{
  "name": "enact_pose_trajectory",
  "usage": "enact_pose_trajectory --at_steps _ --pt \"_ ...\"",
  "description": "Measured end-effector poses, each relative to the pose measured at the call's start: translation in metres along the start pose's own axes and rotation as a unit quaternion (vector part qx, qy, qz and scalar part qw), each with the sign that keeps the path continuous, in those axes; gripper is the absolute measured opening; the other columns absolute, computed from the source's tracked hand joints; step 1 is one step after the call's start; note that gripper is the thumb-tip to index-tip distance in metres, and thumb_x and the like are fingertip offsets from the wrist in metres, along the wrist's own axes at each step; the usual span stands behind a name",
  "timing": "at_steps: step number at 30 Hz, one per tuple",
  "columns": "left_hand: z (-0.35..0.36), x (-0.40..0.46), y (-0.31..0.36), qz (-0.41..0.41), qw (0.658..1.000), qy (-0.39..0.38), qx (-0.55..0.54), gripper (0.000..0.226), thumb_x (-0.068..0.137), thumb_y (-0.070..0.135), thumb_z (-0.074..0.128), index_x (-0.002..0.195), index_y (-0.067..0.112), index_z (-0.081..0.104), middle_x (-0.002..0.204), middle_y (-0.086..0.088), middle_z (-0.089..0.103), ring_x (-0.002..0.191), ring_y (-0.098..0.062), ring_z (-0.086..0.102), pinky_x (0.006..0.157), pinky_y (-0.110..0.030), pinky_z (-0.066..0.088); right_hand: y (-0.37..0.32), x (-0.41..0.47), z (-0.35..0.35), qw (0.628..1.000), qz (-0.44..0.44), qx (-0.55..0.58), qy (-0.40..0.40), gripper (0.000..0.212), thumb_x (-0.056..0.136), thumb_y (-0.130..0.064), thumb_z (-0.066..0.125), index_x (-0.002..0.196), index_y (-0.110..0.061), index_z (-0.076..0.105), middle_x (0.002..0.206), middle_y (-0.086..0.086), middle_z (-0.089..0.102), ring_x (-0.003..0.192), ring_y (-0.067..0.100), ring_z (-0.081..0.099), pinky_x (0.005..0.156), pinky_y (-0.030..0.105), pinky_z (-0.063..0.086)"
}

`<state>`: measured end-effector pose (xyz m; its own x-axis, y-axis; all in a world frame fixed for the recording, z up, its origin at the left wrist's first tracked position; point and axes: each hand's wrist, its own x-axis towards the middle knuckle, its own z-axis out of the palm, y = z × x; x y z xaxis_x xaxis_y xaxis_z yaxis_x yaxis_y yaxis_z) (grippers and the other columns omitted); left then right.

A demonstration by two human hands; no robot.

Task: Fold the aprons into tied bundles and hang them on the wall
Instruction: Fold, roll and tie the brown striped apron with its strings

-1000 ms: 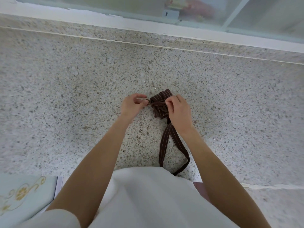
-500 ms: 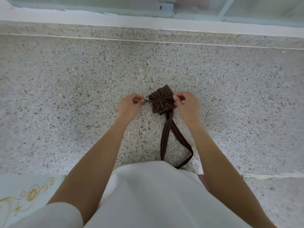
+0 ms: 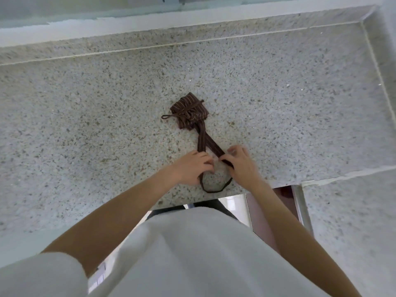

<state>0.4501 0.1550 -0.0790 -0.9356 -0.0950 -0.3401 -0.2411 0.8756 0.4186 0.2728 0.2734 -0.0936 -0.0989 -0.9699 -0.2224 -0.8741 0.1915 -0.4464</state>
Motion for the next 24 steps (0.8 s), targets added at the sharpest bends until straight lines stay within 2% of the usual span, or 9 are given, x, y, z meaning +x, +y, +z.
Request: enact_pose_trajectory --at_steps 3,5,8,10,12,15,17,21,24 --pt "-0.001 -0.003 0.002 0.003 0.998 0.004 0.058 0.026 0.082 0.024 0.058 0.108 0.028 0.061 0.116 0.006 0.055 0.116 -0.015 0.044 0.094 -0.033 0.025 0.006 -0.019 -0.002 0.995 0.097 0.024 0.002 0.017 0.087 -0.007 0.059 0.099 -0.014 0.067 0.110 0.013 0.052 0.099 0.033 0.051 0.074 0.046 0.051" --pt "-0.008 -0.005 -0.002 0.010 0.999 0.043 0.026 0.014 0.083 0.028 0.059 0.096 0.028 0.064 0.102 0.009 0.061 0.106 -0.013 0.050 0.092 -0.031 0.023 0.009 -0.035 -0.008 0.995 0.098 0.016 0.021 0.014 0.090 -0.016 0.057 0.097 -0.014 0.069 0.114 0.011 0.054 0.102 0.032 0.049 0.081 0.046 0.049" --pt "-0.034 -0.005 0.000 0.009 0.993 0.065 -0.099 0.009 0.082 0.026 0.062 0.091 0.025 0.063 0.090 0.008 0.063 0.090 -0.011 0.055 0.095 -0.030 0.030 0.004 -0.063 -0.026 0.993 0.108 0.045 0.025 0.042 0.094 -0.041 0.040 0.095 -0.015 0.072 0.132 0.004 0.048 0.120 0.025 0.035 0.102 0.039 0.035" --pt "-0.057 -0.001 0.009 -0.002 0.984 0.064 -0.164 0.012 0.083 0.027 0.063 0.095 0.024 0.062 0.089 0.007 0.063 0.088 -0.013 0.054 0.086 -0.027 0.033 -0.004 -0.079 -0.040 0.985 0.142 0.103 0.001 0.056 0.097 -0.051 0.028 0.099 -0.017 0.072 0.137 -0.004 0.042 0.128 0.015 0.025 0.110 0.034 0.023" --pt "-0.081 0.007 0.019 0.022 0.981 0.059 -0.182 0.016 0.080 0.026 0.068 0.095 0.026 0.061 0.087 0.010 0.059 0.086 -0.011 0.052 0.077 -0.025 0.032 -0.016 -0.091 -0.053 0.968 0.171 0.183 0.012 0.057 0.095 -0.054 0.027 0.095 -0.018 0.072 0.135 -0.011 0.042 0.130 0.008 0.023 0.113 0.031 0.018" --pt "-0.116 0.023 0.046 0.085 0.978 0.024 -0.188 0.025 0.076 0.014 0.070 0.092 0.029 0.056 0.090 0.008 0.060 0.086 -0.010 0.054 0.078 -0.029 0.042 -0.046 -0.115 -0.078 0.908 0.222 0.337 0.111 0.055 0.093 -0.055 0.032 0.097 -0.015 0.069 0.118 -0.021 0.050 0.121 0.005 0.038 0.109 0.024 0.025" --pt "-0.136 0.033 0.066 0.103 0.972 0.025 -0.208 0.032 0.076 0.006 0.067 0.085 0.032 0.051 0.085 0.006 0.060 0.081 -0.012 0.055 0.078 -0.033 0.044 -0.066 -0.126 -0.096 0.871 0.215 0.409 0.170 0.044 0.095 -0.045 0.036 0.099 -0.016 0.069 0.104 -0.015 0.056 0.109 0.005 0.049 0.101 0.018 0.032" --pt "-0.170 0.056 0.118 0.168 0.951 0.029 -0.259 0.033 0.078 0.005 0.064 0.082 0.033 0.048 0.082 -0.002 0.059 0.077 -0.015 0.056 0.081 -0.033 0.044 -0.092 -0.157 -0.141 0.845 0.172 0.421 0.282 0.033 0.095 -0.032 0.051 0.079 -0.004 0.062 0.091 0.013 0.063 0.090 0.022 0.057 0.086 0.029 0.038" --pt "-0.189 0.071 0.163 0.234 0.927 0.019 -0.293 0.030 0.080 0.002 0.066 0.083 0.028 0.051 0.081 0.008 0.057 0.076 -0.004 0.055 0.086 -0.022 0.043 -0.100 -0.185 -0.177 0.831 0.168 0.385 0.365 0.024 0.096 -0.021 0.051 0.082 -0.006 0.063 0.083 0.010 0.064 0.081 0.018 0.058 0.081 0.023 0.041"
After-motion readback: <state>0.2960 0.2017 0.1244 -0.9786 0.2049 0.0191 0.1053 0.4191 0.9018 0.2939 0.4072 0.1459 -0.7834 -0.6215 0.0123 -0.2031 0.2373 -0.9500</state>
